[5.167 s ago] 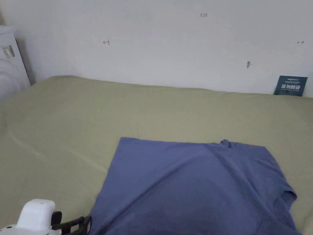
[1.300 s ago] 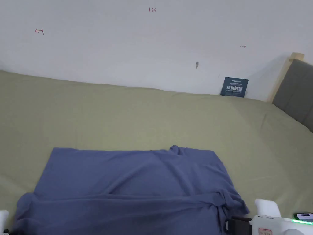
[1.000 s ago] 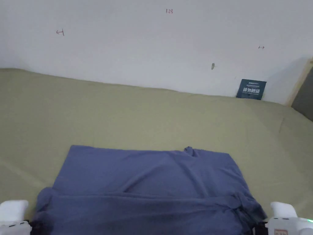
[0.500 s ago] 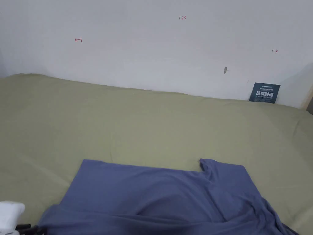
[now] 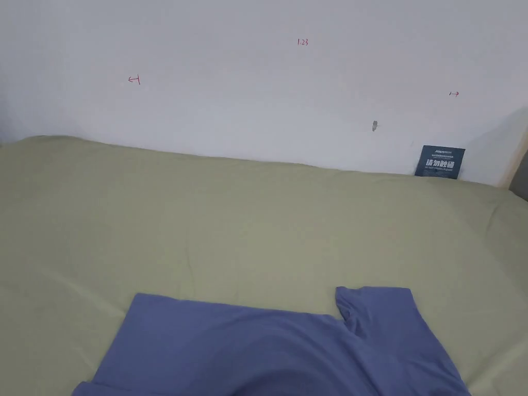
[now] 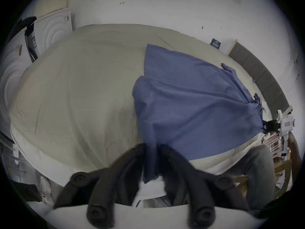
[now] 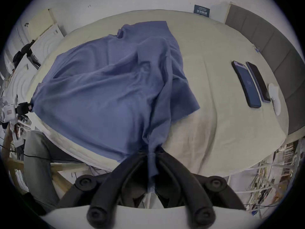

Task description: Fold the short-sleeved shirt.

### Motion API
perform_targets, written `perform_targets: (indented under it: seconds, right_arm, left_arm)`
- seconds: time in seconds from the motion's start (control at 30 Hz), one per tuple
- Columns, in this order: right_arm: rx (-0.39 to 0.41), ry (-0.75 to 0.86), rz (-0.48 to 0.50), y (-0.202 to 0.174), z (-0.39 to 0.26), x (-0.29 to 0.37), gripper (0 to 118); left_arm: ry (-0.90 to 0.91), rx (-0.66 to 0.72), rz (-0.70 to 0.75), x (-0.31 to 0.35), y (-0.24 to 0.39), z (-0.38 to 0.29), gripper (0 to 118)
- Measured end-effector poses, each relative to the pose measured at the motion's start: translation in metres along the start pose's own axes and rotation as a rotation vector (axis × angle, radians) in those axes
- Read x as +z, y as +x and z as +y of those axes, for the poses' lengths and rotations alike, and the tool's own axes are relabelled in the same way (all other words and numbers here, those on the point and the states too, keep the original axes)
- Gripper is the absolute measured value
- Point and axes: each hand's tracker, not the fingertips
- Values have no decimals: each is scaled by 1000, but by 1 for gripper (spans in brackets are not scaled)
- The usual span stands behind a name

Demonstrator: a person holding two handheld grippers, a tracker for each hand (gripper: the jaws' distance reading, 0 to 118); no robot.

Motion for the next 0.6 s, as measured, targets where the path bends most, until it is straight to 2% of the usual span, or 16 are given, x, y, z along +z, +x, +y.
perform_targets:
  seconds: [0.03,0.07,0.1,0.13,0.2,0.23,0.33,0.4,0.43,0.47,0.5,0.53,0.57,0.6]
  right_arm:
    - [5,24,3,0,3,11,18]
    - [6,66,-5,-1,6,22,30]
    - [5,131,-28,-4,8,40,42]
    - [7,223,-40,-9,11,62,49]
    - [-8,422,-2,-22,14,100,58]
    - [-12,539,7,-32,15,118,72]
    - [31,938,-63,-66,12,156,75]
    - [82,1086,-149,-88,10,159,67]
    - [108,1145,-173,-98,9,160,48]
    - [122,1168,-167,-105,9,160,19]
    - [145,1170,-178,-112,11,159,0]
    - [168,1155,-207,-116,17,153,0]
    - [195,1131,-215,-122,19,150,0]
    - [196,1128,-227,-126,23,152,0]
  left_arm:
    - [15,8,1,6,-3,0,71]
    - [28,21,-12,15,-4,0,80]
    - [69,40,-25,31,0,2,79]
    - [125,58,-15,46,4,4,79]
    - [278,23,30,76,23,12,79]
    - [379,3,60,93,41,17,79]
    - [638,-72,109,122,84,31,78]
    - [768,-106,165,128,112,36,74]
    - [846,-132,223,129,125,37,62]
    - [926,-133,251,127,132,38,38]
    - [962,-124,248,124,133,39,17]
    - [983,-113,214,126,137,46,8]
    - [984,-115,171,128,141,52,8]
    - [979,-123,188,128,144,57,0]
